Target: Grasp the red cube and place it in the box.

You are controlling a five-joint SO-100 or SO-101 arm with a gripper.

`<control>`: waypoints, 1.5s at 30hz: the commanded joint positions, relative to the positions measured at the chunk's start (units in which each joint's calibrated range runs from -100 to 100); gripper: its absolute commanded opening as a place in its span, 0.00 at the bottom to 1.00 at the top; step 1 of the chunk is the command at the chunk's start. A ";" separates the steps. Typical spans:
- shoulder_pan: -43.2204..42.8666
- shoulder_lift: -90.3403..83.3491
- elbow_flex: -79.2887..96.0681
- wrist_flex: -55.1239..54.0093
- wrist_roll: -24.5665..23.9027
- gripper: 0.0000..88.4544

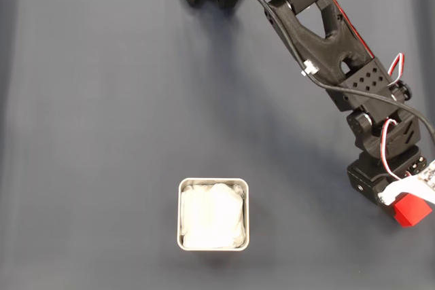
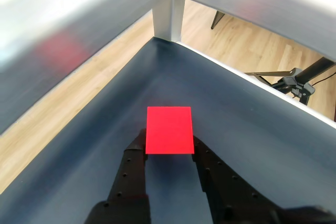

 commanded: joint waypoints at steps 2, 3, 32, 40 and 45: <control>0.74 -9.24 1.71 -0.28 0.39 0.13; 0.81 -10.36 2.44 -0.20 0.39 0.13; 9.91 -40.17 27.90 2.10 -0.24 0.13; 13.10 -46.41 34.38 2.10 -0.24 0.13; 15.09 -49.01 37.12 2.10 -0.15 0.13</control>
